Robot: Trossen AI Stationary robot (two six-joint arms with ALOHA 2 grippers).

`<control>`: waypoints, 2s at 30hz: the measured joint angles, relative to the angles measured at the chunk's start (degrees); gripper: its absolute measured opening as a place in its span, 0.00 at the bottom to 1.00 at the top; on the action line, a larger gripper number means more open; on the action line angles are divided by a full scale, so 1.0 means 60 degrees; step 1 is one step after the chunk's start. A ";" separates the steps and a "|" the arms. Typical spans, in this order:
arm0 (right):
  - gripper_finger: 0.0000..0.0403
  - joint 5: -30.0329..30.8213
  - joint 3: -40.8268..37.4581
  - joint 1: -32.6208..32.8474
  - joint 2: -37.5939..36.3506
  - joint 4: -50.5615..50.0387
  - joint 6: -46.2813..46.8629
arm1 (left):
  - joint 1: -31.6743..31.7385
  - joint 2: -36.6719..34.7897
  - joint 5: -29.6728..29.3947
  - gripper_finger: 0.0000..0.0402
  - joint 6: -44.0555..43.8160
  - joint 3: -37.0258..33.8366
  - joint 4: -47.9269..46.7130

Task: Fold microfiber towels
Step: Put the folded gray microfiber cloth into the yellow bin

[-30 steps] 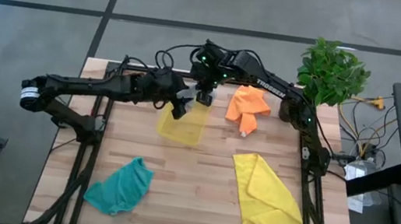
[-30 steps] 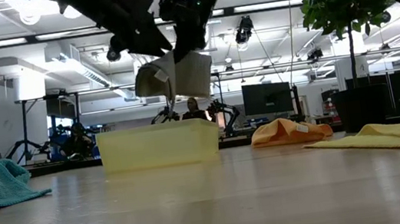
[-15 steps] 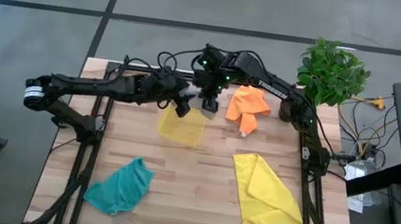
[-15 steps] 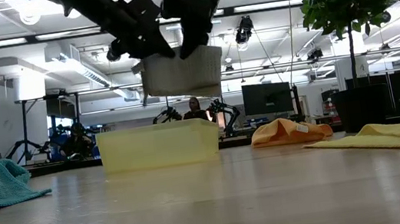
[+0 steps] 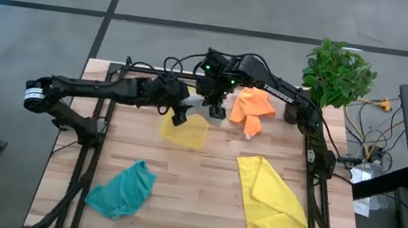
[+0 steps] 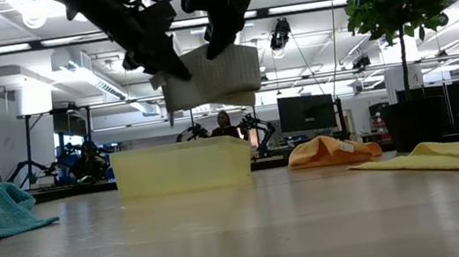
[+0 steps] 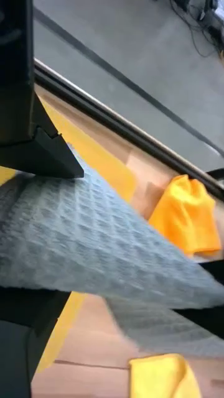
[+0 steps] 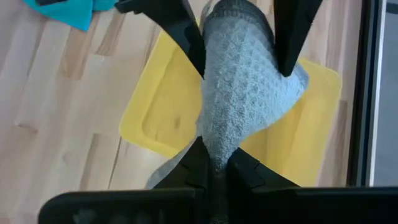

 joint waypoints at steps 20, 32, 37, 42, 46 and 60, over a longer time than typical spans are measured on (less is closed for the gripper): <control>0.04 0.0080 0.0000 0.0017 -0.0004 -0.0016 -0.0010 | 0.0004 -0.0714 0.0885 0.06 0.0668 0.0076 -0.0546; 0.25 0.0123 -0.0066 0.0014 -0.0004 -0.0054 0.0481 | 0.0018 -0.0799 0.0986 0.02 0.0710 0.0047 -0.1005; 0.33 0.0025 -0.0313 0.0014 -0.0004 0.0080 0.0690 | 0.0022 -0.0873 0.0978 0.02 0.0705 0.0047 -0.0952; 0.38 -0.0974 -0.0629 -0.0087 -0.0004 0.0936 0.1927 | 0.0036 -0.0920 0.0979 0.01 0.0725 0.0047 -0.0972; 0.42 -0.0991 -0.0659 -0.0160 -0.0004 0.1389 0.2824 | 0.0118 -0.0910 0.0984 0.01 0.0693 0.0062 -0.1598; 0.51 0.0787 -0.1133 0.0788 -0.0018 0.4162 0.4612 | 0.0528 -0.1037 0.1297 0.01 -0.1515 0.0630 -0.2846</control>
